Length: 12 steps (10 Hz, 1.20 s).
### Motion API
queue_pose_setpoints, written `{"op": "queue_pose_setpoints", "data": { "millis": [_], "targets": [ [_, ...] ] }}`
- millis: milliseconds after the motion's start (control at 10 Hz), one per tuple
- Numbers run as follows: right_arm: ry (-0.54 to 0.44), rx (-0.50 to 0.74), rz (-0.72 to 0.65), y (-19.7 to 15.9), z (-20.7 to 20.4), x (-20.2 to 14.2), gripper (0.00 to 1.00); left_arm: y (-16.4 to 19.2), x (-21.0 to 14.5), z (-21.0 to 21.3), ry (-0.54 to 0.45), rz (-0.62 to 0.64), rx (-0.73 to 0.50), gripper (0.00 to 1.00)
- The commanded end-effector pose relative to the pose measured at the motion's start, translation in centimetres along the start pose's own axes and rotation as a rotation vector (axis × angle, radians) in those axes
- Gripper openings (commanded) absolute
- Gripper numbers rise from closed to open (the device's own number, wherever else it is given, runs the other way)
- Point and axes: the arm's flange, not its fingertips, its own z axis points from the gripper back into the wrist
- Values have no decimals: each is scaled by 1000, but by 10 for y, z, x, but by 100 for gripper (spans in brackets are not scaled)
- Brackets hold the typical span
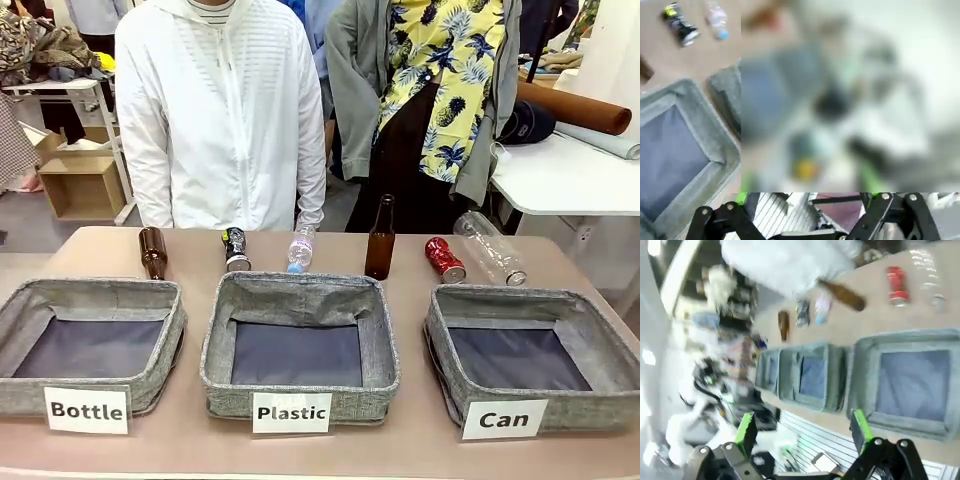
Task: Sort the can waste into the basket.
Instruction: Pick up the can waste from the table and place it in the right Fabric basket.
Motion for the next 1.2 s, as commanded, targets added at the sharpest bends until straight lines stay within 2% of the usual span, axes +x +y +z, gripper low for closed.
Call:
{"op": "queue_pose_setpoints", "data": {
  "millis": [0, 100, 300, 400, 1000, 1100],
  "targets": [
    [-124, 78, -165, -86, 2, -42, 100, 40, 14, -2, -147, 166, -59, 100],
    [-160, 71, -214, -102, 11, -46, 100, 55, 5, -2, -200, 231, -80, 100],
    [-196, 27, -280, -119, 19, -44, 100, 50, -11, -27, -311, 316, -62, 100],
    [-169, 37, -263, -117, 63, -16, 100, 75, -11, 12, -210, 272, -69, 100],
    [-156, 20, -291, -115, 58, -17, 100, 75, -11, 12, -210, 272, -69, 100],
    [-160, -110, -254, -90, 37, -2, 100, 75, -11, 12, -210, 272, -69, 100]
  ]
}}
